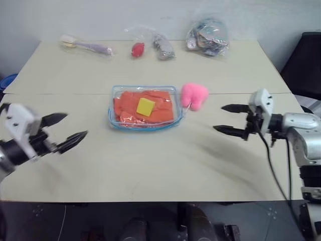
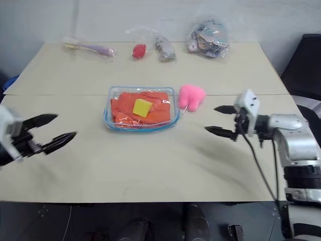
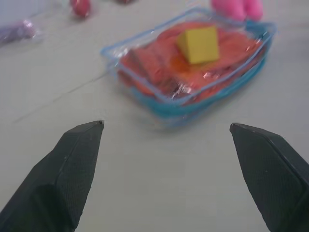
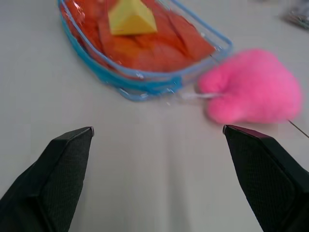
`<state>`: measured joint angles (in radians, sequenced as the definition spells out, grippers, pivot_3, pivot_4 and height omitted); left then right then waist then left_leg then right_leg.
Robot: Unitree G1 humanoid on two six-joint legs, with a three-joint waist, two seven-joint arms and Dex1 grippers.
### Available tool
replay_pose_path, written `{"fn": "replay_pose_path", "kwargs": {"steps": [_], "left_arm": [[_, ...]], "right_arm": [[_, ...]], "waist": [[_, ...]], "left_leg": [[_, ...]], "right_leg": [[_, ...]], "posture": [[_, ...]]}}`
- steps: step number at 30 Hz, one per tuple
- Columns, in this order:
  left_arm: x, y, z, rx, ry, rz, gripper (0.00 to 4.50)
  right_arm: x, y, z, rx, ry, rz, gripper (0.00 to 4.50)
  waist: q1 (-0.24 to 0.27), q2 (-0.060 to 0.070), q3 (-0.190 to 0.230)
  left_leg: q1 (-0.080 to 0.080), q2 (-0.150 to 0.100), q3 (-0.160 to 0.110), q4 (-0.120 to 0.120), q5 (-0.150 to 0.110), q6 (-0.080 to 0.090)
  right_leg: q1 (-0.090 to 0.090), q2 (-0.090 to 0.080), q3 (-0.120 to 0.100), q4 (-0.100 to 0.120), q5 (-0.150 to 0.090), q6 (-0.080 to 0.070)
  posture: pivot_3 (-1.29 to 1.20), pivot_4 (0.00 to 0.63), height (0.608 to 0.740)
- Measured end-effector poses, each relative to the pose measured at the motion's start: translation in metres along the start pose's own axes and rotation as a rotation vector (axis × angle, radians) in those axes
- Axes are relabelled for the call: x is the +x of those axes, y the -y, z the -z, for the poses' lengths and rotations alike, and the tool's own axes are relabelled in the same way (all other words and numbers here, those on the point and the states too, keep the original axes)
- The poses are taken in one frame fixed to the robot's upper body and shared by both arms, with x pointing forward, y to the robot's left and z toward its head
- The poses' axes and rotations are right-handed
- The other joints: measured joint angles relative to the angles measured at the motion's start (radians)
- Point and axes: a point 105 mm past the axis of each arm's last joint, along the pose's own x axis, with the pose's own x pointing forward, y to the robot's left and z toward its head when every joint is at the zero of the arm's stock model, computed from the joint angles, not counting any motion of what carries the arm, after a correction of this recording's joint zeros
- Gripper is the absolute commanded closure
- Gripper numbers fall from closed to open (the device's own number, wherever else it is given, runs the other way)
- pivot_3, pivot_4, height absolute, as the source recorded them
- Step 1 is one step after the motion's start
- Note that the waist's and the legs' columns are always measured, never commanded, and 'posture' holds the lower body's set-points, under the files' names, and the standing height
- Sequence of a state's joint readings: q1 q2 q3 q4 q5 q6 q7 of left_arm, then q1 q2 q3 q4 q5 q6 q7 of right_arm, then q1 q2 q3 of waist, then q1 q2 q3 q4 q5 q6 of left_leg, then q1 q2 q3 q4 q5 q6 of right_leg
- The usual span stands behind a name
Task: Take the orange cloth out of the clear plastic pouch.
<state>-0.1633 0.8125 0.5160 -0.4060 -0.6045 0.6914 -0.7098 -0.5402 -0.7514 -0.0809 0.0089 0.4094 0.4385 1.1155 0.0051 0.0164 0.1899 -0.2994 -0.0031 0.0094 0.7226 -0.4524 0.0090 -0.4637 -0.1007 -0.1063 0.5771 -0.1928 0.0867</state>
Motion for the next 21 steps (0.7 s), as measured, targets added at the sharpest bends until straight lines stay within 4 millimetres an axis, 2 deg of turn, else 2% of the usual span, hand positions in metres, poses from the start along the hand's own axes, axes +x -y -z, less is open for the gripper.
{"fn": "replay_pose_path", "kwargs": {"steps": [4, 8, 12, 16, 21], "left_arm": [[0.055, 0.016, -0.01, -0.066, 0.007, 0.035, 0.05], [0.102, 0.03, 0.003, -0.137, -0.065, -0.006, 0.05], [0.136, 0.045, 0.01, -0.193, -0.096, -0.03, 0.05], [0.15, 0.048, 0.02, -0.161, -0.16, -0.064, 0.05], [0.167, 0.046, 0.023, -0.114, -0.187, -0.117, 0.05]], "right_arm": [[0.024, -0.016, -0.02, 0.016, 0.07, 0.053, 0.04], [0.036, -0.041, -0.031, 0.027, 0.101, 0.034, 0.04], [0.04, -0.053, -0.042, 0.028, 0.138, 0.028, 0.04], [0.04, -0.054, -0.044, 0.041, 0.146, 0.04, 0.04], [0.039, -0.059, -0.047, 0.049, 0.165, 0.024, 0.04]], "waist": [[-0.004, 0.0, 0.0], [-0.006, -0.001, 0.0], [-0.006, -0.001, -0.001], [-0.008, -0.001, -0.001], [-0.006, -0.001, -0.001]], "left_leg": [[0.0, -0.004, 0.001, 0.0, 0.0, 0.0], [0.0, -0.004, 0.003, 0.0, 0.0, 0.0], [0.0, -0.004, 0.004, 0.001, 0.0, 0.0], [0.0, -0.004, 0.006, 0.0, 0.0, -0.001], [0.0, -0.004, 0.006, 0.001, 0.001, -0.001]], "right_leg": [[0.0, 0.001, 0.0, 0.0, 0.0, 0.0], [-0.001, 0.003, -0.001, 0.0, 0.0, 0.0], [0.0, 0.003, 0.0, 0.0, 0.0, 0.0], [0.0, 0.004, 0.0, 0.0, 0.0, 0.0], [0.0, 0.004, 0.0, 0.0, 0.0, 0.0]], "posture": [[0.0, 0.15, 0.74], [0.0, 0.15, 0.74], [0.0, 0.15, 0.74], [0.0, 0.15, 0.74], [0.0, 0.15, 0.74]]}}
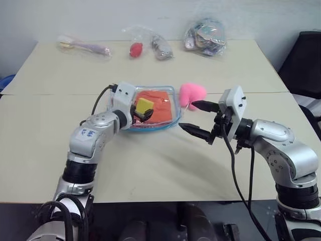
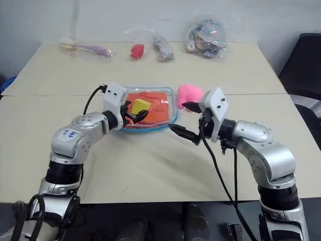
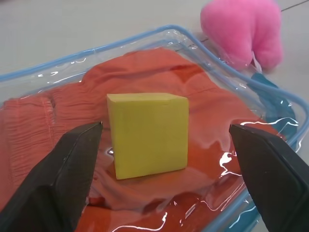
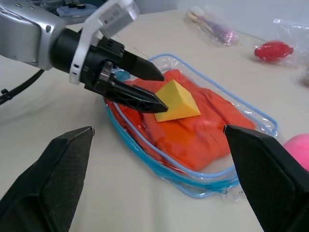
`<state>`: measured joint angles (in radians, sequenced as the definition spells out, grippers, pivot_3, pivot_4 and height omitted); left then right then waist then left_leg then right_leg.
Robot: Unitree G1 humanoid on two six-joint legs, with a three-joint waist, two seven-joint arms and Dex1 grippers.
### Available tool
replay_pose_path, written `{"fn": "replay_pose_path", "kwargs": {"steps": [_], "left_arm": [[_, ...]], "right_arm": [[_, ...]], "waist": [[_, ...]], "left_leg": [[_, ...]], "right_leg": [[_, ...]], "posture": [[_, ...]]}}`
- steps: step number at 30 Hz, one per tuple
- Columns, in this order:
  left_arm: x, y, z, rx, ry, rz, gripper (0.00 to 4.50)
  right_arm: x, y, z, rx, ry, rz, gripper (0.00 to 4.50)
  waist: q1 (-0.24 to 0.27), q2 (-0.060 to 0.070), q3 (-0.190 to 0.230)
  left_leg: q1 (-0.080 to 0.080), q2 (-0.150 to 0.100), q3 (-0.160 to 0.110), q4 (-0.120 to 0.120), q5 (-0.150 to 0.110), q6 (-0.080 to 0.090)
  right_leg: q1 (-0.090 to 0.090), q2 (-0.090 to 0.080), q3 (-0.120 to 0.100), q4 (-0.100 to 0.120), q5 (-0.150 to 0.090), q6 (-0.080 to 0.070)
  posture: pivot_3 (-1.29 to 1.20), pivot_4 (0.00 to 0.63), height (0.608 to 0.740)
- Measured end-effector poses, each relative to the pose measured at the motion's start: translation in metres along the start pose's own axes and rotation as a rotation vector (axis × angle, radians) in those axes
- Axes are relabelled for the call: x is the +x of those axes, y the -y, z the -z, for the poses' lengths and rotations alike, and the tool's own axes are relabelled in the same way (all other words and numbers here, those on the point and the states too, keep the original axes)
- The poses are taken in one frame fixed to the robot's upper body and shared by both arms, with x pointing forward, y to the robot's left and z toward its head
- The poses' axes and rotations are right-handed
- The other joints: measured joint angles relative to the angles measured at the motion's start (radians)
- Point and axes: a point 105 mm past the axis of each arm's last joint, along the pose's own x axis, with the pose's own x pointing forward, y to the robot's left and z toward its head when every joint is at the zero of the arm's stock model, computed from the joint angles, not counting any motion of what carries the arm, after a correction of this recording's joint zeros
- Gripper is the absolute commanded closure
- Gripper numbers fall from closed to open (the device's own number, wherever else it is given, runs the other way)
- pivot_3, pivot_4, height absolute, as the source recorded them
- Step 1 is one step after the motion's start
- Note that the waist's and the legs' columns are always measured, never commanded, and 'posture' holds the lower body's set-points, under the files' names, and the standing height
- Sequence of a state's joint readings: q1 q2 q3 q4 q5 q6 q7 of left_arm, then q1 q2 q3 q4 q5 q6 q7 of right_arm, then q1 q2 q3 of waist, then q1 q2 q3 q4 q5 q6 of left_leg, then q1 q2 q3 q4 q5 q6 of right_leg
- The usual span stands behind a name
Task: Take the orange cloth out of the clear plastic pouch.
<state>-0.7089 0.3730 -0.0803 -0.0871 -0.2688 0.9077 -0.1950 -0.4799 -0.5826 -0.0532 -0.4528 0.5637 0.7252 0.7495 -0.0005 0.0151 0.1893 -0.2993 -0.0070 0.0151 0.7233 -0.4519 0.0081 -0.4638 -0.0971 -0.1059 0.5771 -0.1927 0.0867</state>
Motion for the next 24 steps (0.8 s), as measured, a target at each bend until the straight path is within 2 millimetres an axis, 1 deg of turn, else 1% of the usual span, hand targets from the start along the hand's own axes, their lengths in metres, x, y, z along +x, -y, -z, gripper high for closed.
{"fn": "replay_pose_path", "kwargs": {"steps": [4, 9, 12, 13, 14, 15, 19, 20, 22, 24], "left_arm": [[0.007, -0.003, 0.005, 0.022, -0.019, -0.038, 0.05], [0.018, 0.005, 0.01, 0.023, -0.034, -0.043, 0.05], [0.023, 0.005, 0.014, 0.018, -0.046, -0.055, 0.05], [0.023, 0.003, 0.015, 0.018, -0.049, -0.065, 0.44], [0.024, 0.001, 0.016, 0.012, -0.047, -0.074, 0.62], [0.024, 0.0, 0.016, 0.008, -0.046, -0.081, 0.9], [0.022, -0.004, 0.016, 0.01, -0.045, -0.099, 2.18], [0.021, -0.006, 0.016, 0.009, -0.044, -0.104, 2.35], [0.018, -0.009, 0.013, 0.004, -0.028, -0.116, 2.35], [0.011, -0.018, 0.004, -0.012, 0.012, -0.15, 2.35]], "right_arm": [[-0.001, -0.002, 0.002, 0.018, 0.003, -0.007, 0.04], [-0.002, -0.003, 0.002, 0.023, 0.011, -0.017, 0.04], [-0.002, -0.003, 0.001, 0.021, 0.012, -0.021, 0.04], [-0.002, -0.004, 0.001, 0.021, 0.012, -0.024, 0.0], [-0.002, -0.004, 0.001, 0.02, 0.012, -0.026, 0.0], [-0.002, -0.004, 0.001, 0.02, 0.013, -0.028, 0.0], [-0.002, -0.005, 0.001, 0.018, 0.011, -0.037, 0.0], [-0.002, -0.005, 0.001, 0.017, 0.01, -0.04, 0.0], [-0.003, -0.006, 0.002, 0.013, 0.001, -0.051, 0.0], [-0.003, -0.008, 0.003, 0.011, -0.007, -0.069, 0.0]], "waist": [[0.002, 0.0, 0.0], [0.003, 0.0, 0.0], [0.003, 0.0, 0.0], [0.003, 0.0, 0.0], [0.003, 0.0, 0.0], [0.003, 0.0, 0.0], [0.003, 0.0, 0.0], [0.004, 0.0, 0.0], [0.004, 0.0, 0.0], [0.003, 0.0, 0.0]], "left_leg": [[0.0, 0.0, 0.0, 0.0, 0.0, 0.0], [0.0, 0.0, 0.0, 0.0, 0.0, 0.0], [0.0, 0.0, 0.0, 0.0, 0.0, 0.0], [0.0, 0.0, 0.0, 0.0, 0.0, 0.0], [0.0, 0.0, 0.0, 0.0, 0.0, 0.0], [0.0, 0.0, 0.0, 0.0, 0.0, 0.0], [0.0, 0.0, 0.0, 0.0, 0.0, 0.0], [0.0, 0.0, 0.0, 0.0, 0.0, 0.0], [0.0, 0.0, 0.0, 0.0, 0.0, 0.0], [0.0, 0.0, -0.001, 0.0, 0.0, 0.0]], "right_leg": [[0.0, 0.0, 0.0, 0.0, 0.0, 0.0], [0.0, 0.0, 0.0, 0.0, 0.0, 0.0], [0.0, 0.0, 0.0, 0.0, 0.0, 0.0], [0.0, 0.0, 0.0, 0.0, 0.0, 0.0], [0.0, 0.0, 0.0, 0.0, 0.0, 0.0], [0.0, 0.0, 0.0, 0.0, 0.0, 0.0], [0.0, 0.0, 0.0, 0.0, 0.0, 0.0], [0.0, 0.0, 0.0, 0.0, 0.0, 0.0], [0.0, -0.001, 0.0, 0.0, 0.0, 0.0], [0.0, 0.0, 0.0, 0.0, 0.0, 0.0]], "posture": [[0.0, 0.15, 0.74], [0.0, 0.15, 0.74], [0.0, 0.15, 0.74], [0.0, 0.15, 0.74], [0.0, 0.15, 0.74], [0.0, 0.15, 0.74], [0.0, 0.15, 0.74], [0.0, 0.15, 0.74], [0.0, 0.15, 0.74], [0.0, 0.15, 0.74]]}}
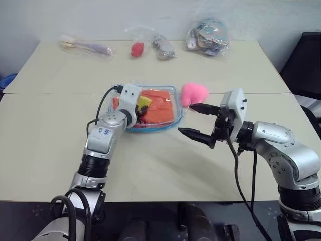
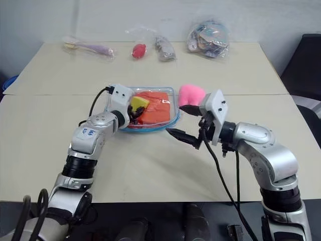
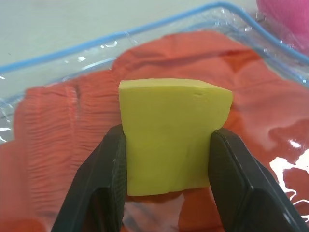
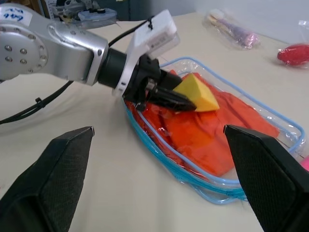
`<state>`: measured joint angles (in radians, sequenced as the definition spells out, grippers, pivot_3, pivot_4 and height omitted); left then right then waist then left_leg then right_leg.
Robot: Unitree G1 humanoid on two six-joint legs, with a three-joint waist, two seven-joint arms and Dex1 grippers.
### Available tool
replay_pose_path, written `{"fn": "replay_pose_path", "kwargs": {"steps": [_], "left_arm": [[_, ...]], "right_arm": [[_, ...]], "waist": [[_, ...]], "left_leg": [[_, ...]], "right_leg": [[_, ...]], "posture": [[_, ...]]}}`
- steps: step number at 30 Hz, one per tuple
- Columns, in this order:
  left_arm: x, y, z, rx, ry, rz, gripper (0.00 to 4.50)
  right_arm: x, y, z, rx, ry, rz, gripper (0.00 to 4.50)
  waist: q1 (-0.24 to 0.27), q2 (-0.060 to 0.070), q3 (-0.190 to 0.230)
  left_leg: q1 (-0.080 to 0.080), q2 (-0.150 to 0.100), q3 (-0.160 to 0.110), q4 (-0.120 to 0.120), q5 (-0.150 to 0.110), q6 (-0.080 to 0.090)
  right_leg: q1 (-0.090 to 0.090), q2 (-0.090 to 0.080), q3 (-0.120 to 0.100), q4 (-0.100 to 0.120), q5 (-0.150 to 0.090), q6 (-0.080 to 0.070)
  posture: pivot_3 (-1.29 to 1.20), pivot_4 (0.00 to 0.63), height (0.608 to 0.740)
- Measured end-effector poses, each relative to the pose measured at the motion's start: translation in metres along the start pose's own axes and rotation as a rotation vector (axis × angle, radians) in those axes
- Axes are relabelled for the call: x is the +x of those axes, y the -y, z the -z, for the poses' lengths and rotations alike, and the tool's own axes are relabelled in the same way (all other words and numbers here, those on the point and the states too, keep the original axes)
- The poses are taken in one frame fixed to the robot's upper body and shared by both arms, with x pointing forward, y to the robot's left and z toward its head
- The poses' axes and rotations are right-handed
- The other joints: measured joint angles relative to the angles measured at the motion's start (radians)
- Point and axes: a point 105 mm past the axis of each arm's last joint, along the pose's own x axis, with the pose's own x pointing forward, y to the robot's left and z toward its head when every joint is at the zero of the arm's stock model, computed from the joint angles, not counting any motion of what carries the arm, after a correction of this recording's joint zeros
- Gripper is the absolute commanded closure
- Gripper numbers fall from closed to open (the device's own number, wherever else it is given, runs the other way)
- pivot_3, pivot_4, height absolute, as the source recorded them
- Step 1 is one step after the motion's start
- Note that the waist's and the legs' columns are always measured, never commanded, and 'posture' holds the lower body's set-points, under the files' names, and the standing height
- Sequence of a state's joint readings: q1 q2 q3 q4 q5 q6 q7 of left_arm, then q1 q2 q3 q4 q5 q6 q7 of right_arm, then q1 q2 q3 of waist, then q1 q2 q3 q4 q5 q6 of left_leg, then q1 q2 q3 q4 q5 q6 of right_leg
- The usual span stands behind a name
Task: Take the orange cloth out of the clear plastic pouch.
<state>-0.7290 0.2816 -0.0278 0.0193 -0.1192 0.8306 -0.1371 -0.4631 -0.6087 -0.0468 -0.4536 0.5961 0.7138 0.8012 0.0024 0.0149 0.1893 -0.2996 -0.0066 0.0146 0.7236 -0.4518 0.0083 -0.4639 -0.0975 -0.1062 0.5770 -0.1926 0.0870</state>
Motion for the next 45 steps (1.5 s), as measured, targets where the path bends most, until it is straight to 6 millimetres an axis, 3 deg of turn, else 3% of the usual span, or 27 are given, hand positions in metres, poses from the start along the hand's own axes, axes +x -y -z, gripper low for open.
{"fn": "replay_pose_path", "kwargs": {"steps": [3, 5, 8, 10, 15, 18, 22, 23, 29, 31, 32, 34, 36, 37, 39, 41, 43, 45], "left_arm": [[-0.021, -0.037, -0.014, -0.029, 0.073, -0.135, 2.35], [-0.043, -0.069, -0.012, -0.036, 0.089, -0.251, 2.35], [-0.092, -0.135, 0.018, -0.059, 0.021, -0.498, 2.35], [-0.124, -0.165, 0.043, -0.081, -0.04, -0.62, 2.35], [-0.182, -0.208, 0.079, -0.18, -0.074, -0.802, 2.35], [-0.202, -0.218, 0.093, -0.21, -0.077, -0.852, 1.57], [-0.212, -0.221, 0.106, -0.215, -0.103, -0.883, 0.19], [-0.214, -0.221, 0.108, -0.211, -0.108, -0.89, 0.03], [-0.235, -0.22, 0.121, -0.204, -0.143, -0.919, 0.03], [-0.239, -0.22, 0.103, -0.183, -0.073, -0.87, 0.03], [-0.237, -0.217, 0.084, -0.148, -0.016, -0.803, 0.03], [-0.225, -0.199, 0.036, -0.02, 0.104, -0.626, 0.03], [-0.208, -0.165, -0.008, 0.144, 0.192, -0.409, 0.03], [-0.199, -0.146, -0.019, 0.236, 0.188, -0.297, 0.03], [-0.177, -0.108, -0.021, 0.391, 0.128, -0.068, 0.03], [-0.156, -0.077, -0.005, 0.511, 0.042, 0.134, 0.03], [-0.14, -0.06, 0.014, 0.611, -0.023, 0.27, 0.03], [-0.126, -0.055, 0.026, 0.706, -0.059, 0.332, 0.03]], "right_arm": [[-0.001, -0.005, 0.0, -0.001, -0.005, -0.047, 0.0], [0.0, -0.011, 0.0, -0.005, -0.009, -0.095, 0.0], [0.0, -0.019, 0.002, -0.012, -0.032, -0.167, 0.0], [-0.001, -0.022, 0.002, -0.012, -0.031, -0.201, 0.0], [0.004, -0.026, -0.007, -0.037, -0.011, -0.292, 0.0], [0.007, -0.025, -0.011, -0.041, -0.008, -0.331, 0.0], [0.007, -0.022, -0.012, -0.042, -0.006, -0.339, 0.0], [0.008, -0.021, -0.012, -0.036, -0.007, -0.34, 0.0], [0.01, -0.02, -0.018, -0.054, 0.001, -0.342, 0.0], [0.01, -0.019, -0.017, -0.053, 0.0, -0.34, 0.0], [0.01, -0.019, -0.017, -0.053, -0.001, -0.339, 0.0], [0.009, -0.018, -0.017, -0.054, -0.003, -0.338, 0.0], [0.009, -0.018, -0.017, -0.053, -0.003, -0.337, 0.0], [0.009, -0.018, -0.017, -0.053, -0.004, -0.335, 0.0], [0.009, -0.017, -0.017, -0.053, -0.006, -0.332, 0.0], [0.009, -0.016, -0.016, -0.053, -0.008, -0.322, 0.0], [0.007, -0.015, -0.014, -0.055, -0.014, -0.308, 0.0], [0.006, -0.014, -0.011, -0.047, -0.02, -0.292, 0.0]], "waist": [[-0.005, 0.0, 0.0], [-0.011, 0.0, 0.0], [-0.02, 0.0, 0.0], [-0.018, 0.0, 0.0], [0.01, -0.001, -0.001], [0.02, -0.002, -0.001], [0.022, -0.003, -0.001], [0.02, -0.003, -0.001], [0.005, -0.003, -0.001], [0.0, -0.004, -0.001], [0.001, -0.005, -0.001], [0.007, -0.006, -0.001], [0.01, -0.005, -0.001], [0.009, -0.005, -0.001], [0.003, -0.003, 0.0], [-0.005, -0.003, 0.0], [-0.008, -0.002, 0.0], [-0.011, -0.002, 0.0]], "left_leg": [[0.0, 0.001, 0.0, 0.0, 0.0, 0.0], [0.002, 0.002, -0.001, -0.002, 0.0, 0.0], [0.002, 0.002, -0.002, -0.003, 0.0, -0.001], [0.001, 0.002, -0.004, -0.002, 0.0, -0.001], [0.0, 0.002, -0.007, 0.0, 0.0, -0.001], [0.0, 0.001, -0.007, 0.0, 0.0, -0.001], [-0.001, 0.001, -0.006, -0.001, 0.0, -0.001], [0.0, 0.001, -0.006, -0.001, 0.0, -0.001], [0.0, 0.003, -0.006, -0.001, -0.001, -0.002], [0.0, 0.003, -0.006, -0.001, -0.001, -0.002], [-0.001, 0.004, -0.006, 0.0, -0.001, -0.002], [-0.001, 0.005, -0.007, 0.0, -0.001, -0.002], [-0.001, 0.003, -0.008, 0.0, -0.001, -0.002], [0.0, 0.003, -0.008, -0.001, -0.001, -0.002], [0.0, 0.001, -0.006, -0.002, 0.0, -0.001], [0.0, 0.0, -0.004, -0.003, 0.0, -0.001], [0.0, 0.002, -0.002, -0.004, -0.001, -0.002], [0.0, 0.004, 0.0, -0.004, 0.0, -0.003]], "right_leg": [[0.0, 0.001, 0.001, 0.0, 0.0, 0.0], [0.0, 0.002, 0.002, 0.0, 0.0, 0.0], [-0.001, 0.002, 0.001, 0.0, 0.0, 0.0], [-0.001, 0.001, 0.001, 0.0, 0.0, 0.0], [0.0, -0.002, -0.001, -0.001, 0.0, 0.0], [0.0, -0.002, -0.002, -0.001, 0.0, 0.0], [0.0, -0.002, -0.003, -0.001, 0.0, 0.0], [0.0, -0.002, -0.002, -0.001, 0.0, 0.0], [0.0, 0.0, -0.002, -0.001, 0.0, -0.001], [0.0, -0.001, -0.003, -0.001, -0.001, -0.001], [0.0, -0.001, -0.004, -0.001, -0.001, -0.001], [0.0, -0.004, -0.005, -0.001, -0.001, -0.001], [0.0, -0.007, -0.003, -0.001, -0.001, -0.001], [0.0, -0.007, -0.003, -0.001, 0.0, -0.001], [0.0, -0.007, -0.003, -0.002, 0.0, -0.001], [0.0, -0.003, -0.003, -0.002, 0.0, -0.001], [-0.001, 0.0, -0.004, -0.002, -0.001, -0.002], [-0.001, 0.003, -0.004, -0.002, -0.002, -0.003]], "posture": [[0.0, 0.15, 0.74], [0.0, 0.15, 0.74], [0.0, 0.15, 0.74], [0.0, 0.15, 0.74], [0.0, 0.15, 0.74], [0.0, 0.15, 0.74], [0.0, 0.15, 0.74], [0.0, 0.15, 0.74], [0.0, 0.15, 0.74], [0.0, 0.15, 0.74], [0.0, 0.15, 0.74], [0.0, 0.15, 0.74], [0.0, 0.15, 0.74], [0.0, 0.15, 0.74], [0.0, 0.15, 0.74], [0.0, 0.15, 0.74], [0.0, 0.15, 0.74], [0.0, 0.15, 0.74]]}}
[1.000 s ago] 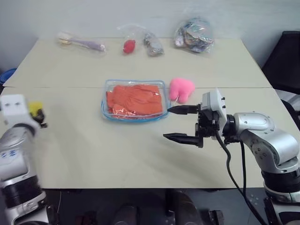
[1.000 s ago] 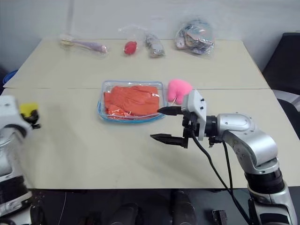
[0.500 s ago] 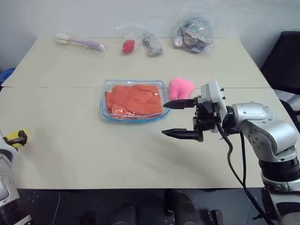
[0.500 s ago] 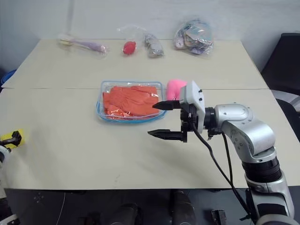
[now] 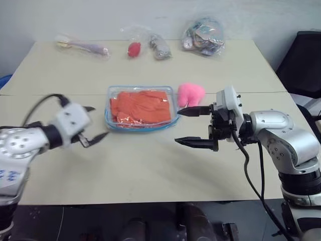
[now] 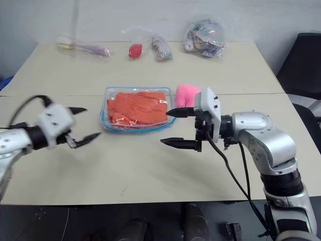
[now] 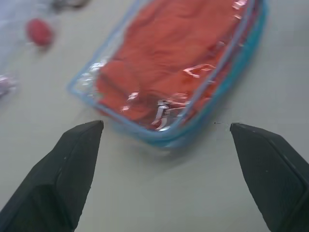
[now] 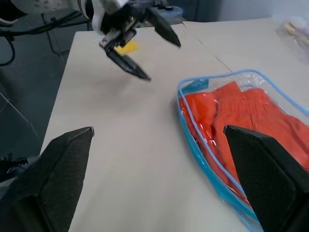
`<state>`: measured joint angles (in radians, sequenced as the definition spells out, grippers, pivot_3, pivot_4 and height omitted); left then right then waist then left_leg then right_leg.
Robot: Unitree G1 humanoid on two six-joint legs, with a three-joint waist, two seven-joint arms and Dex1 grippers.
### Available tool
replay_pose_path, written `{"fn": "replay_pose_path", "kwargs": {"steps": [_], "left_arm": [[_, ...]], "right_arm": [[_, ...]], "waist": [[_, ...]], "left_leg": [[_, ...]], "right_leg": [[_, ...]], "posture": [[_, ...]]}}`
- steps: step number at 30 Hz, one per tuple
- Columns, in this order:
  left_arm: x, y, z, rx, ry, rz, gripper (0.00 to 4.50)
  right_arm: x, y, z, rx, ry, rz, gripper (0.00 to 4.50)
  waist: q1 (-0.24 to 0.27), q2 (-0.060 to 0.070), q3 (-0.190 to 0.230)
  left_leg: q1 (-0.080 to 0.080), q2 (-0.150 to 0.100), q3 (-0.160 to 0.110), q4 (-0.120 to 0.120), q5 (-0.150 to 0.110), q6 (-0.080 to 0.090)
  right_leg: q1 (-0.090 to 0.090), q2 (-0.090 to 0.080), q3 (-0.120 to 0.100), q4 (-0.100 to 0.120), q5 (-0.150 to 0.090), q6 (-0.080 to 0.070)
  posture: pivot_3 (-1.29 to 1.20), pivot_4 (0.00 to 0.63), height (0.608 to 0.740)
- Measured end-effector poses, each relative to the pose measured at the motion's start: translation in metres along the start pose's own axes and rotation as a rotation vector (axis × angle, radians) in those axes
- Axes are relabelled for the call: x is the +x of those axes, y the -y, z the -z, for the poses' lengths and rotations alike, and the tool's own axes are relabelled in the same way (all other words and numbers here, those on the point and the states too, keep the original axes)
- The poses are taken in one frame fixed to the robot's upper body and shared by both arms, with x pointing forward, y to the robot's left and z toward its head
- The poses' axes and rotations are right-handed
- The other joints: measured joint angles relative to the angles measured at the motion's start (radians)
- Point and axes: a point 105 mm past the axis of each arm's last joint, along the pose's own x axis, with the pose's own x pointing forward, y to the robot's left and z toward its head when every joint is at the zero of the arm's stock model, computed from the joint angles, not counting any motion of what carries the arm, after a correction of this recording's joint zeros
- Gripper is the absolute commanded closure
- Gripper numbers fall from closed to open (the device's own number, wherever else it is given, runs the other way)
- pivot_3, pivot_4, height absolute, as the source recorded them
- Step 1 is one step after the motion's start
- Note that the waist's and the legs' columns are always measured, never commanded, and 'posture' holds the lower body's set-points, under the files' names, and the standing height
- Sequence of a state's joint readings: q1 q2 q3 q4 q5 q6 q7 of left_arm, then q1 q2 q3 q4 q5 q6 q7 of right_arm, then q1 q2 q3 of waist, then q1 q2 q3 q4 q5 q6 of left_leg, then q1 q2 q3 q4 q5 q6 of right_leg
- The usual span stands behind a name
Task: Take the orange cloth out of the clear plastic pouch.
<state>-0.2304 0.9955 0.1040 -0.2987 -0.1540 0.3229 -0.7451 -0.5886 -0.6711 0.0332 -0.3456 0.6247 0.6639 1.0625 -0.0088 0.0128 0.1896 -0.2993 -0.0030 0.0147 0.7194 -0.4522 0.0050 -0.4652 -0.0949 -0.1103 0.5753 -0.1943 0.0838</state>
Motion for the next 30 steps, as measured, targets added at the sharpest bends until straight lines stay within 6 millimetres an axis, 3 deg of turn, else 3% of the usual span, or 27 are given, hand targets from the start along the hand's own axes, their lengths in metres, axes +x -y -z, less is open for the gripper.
{"fn": "replay_pose_path", "kwargs": {"steps": [6, 11, 14, 26, 30], "left_arm": [[0.034, -0.017, 0.014, 0.262, -0.053, 0.036, 0.03], [0.053, -0.011, 0.021, 0.339, -0.04, 0.1, 0.03], [0.057, -0.009, 0.023, 0.34, -0.019, 0.106, 0.59], [0.061, -0.008, 0.014, 0.358, 0.038, 0.102, 4.48], [0.056, -0.005, 0.018, 0.368, 0.035, 0.109, 4.48]], "right_arm": [[-0.004, -0.005, 0.007, 0.012, -0.013, 0.033, 0.0], [-0.005, -0.009, 0.009, 0.018, -0.019, 0.049, 0.0], [-0.008, -0.008, 0.008, 0.017, -0.018, 0.066, 0.0], [-0.01, -0.008, 0.01, 0.016, -0.027, 0.072, 0.0], [-0.012, -0.008, 0.011, 0.006, -0.035, 0.069, 0.0]], "waist": [[0.008, 0.0, 0.0], [0.009, 0.0, 0.0], [0.009, 0.0, 0.0], [0.009, 0.0, 0.0], [0.008, 0.0, 0.0]], "left_leg": [[0.0, -0.001, 0.001, 0.0, 0.0, 0.001], [-0.001, -0.002, 0.001, 0.001, 0.0, 0.003], [-0.001, -0.002, 0.001, 0.001, 0.0, 0.003], [-0.001, -0.002, 0.001, 0.002, 0.0, 0.003], [-0.001, -0.001, 0.001, 0.002, 0.0, 0.003]], "right_leg": [[0.0, -0.001, 0.0, 0.001, 0.0, 0.0], [0.0, -0.002, 0.0, 0.0, 0.001, 0.001], [0.0, -0.002, 0.0, 0.001, 0.001, 0.001], [0.0, -0.002, 0.0, 0.001, 0.001, 0.001], [0.0, -0.002, 0.0, 0.001, 0.001, 0.001]], "posture": [[0.0, 0.15, 0.74], [0.0, 0.15, 0.74], [0.0, 0.15, 0.74], [0.0, 0.15, 0.74], [0.0, 0.15, 0.74]]}}
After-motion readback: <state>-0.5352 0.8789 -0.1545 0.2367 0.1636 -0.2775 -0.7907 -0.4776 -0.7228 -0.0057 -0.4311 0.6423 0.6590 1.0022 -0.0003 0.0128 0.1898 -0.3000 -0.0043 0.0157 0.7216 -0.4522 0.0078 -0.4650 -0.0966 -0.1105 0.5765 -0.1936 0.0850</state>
